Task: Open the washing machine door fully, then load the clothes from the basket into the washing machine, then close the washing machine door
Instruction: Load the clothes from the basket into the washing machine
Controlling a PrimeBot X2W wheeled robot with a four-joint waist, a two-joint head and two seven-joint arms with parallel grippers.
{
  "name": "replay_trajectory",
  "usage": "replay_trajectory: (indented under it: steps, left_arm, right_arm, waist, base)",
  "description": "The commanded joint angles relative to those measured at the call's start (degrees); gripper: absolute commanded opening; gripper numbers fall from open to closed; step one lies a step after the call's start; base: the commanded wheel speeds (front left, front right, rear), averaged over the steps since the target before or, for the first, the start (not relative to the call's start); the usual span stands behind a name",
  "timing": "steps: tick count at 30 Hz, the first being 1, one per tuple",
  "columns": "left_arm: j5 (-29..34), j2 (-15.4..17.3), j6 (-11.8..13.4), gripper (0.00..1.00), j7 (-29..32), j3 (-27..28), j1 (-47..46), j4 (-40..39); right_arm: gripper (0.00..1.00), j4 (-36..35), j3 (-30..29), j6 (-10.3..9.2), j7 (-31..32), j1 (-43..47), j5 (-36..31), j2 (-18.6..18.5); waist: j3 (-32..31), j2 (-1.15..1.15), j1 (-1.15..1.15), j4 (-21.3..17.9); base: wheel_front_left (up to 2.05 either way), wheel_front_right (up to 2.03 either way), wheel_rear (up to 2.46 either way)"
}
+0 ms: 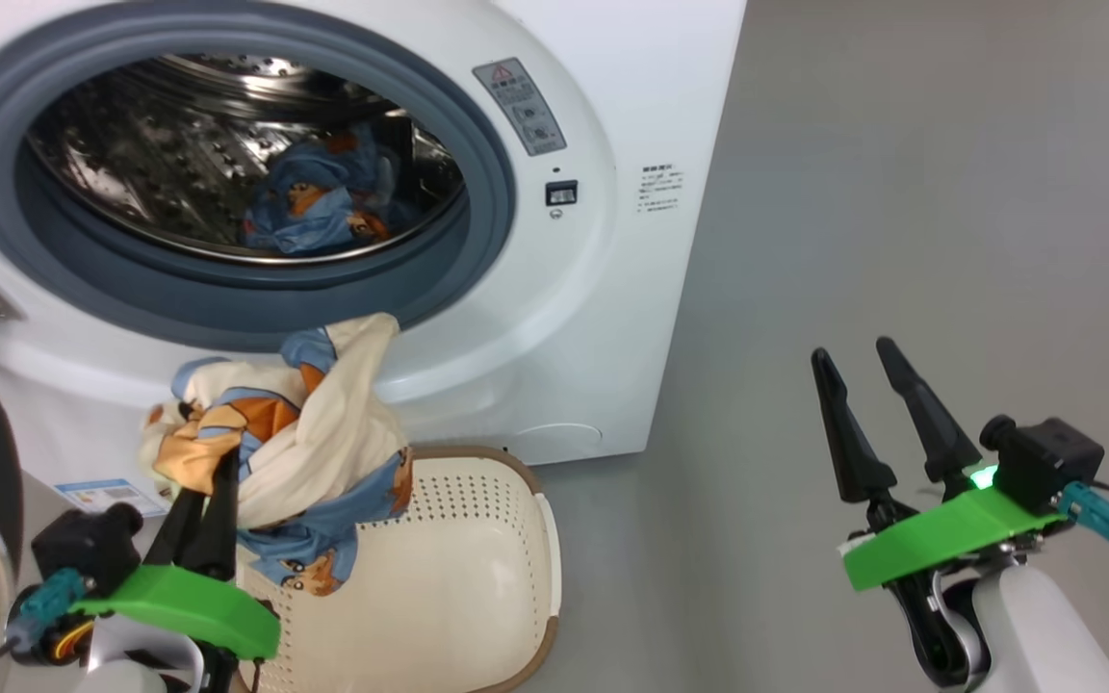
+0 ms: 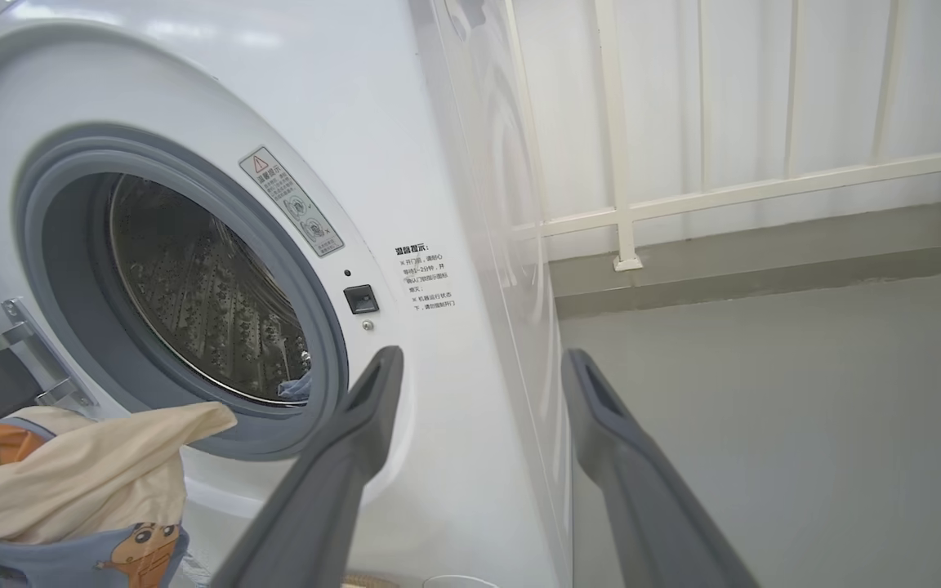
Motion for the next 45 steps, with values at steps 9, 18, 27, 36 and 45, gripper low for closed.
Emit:
replay_trajectory:
  steps: [9, 18, 27, 36, 45]
  left_arm:
    - [4.6, -1.6, 0.0, 0.00, -0.8, 6.4, 3.5, -7.7]
    - [6.7, -3.6, -0.9, 0.00, -0.8, 7.7, 4.5, -9.4]
    - [8.7, -4.6, -1.7, 0.00, -0.8, 8.9, 3.5, -10.2]
    - [9.5, -4.7, -2.3, 0.00, -0.8, 8.9, -5.3, -6.8]
    - [7.6, -2.0, -3.3, 0.00, -0.8, 8.5, -23.3, 6.4]
  right_arm:
    - [1.00, -1.4, 1.1, 0.09, -0.3, 1.7, 0.2, -0.9]
    - [1.00, -1.2, 1.6, 0.09, -0.3, 2.0, 0.3, -1.3]
    - [1.00, -1.3, 1.8, 0.09, -0.3, 1.8, 0.4, -1.4]
    - [1.00, -1.9, 2.2, 0.09, -0.3, 0.6, 0.1, -1.1]
    - [1.00, -3.6, 2.5, 0.09, -0.3, -2.9, -0.4, 0.8]
  waist:
    - [-1.4, 0.00, 0.00, 1.0]
    - [-1.6, 0.00, 0.00, 1.5]
    - [-1.0, 0.00, 0.00, 1.2]
    - [2.8, 0.00, 0.00, 0.4]
    - [12.1, 0.00, 0.00, -2.7]
  base:
    - [0.00, 0.00, 0.00]
    - [0.00, 0.00, 0.00]
    - [0.00, 0.00, 0.00]
    - [0.00, 0.00, 0.00]
    - [0.00, 0.00, 0.00]
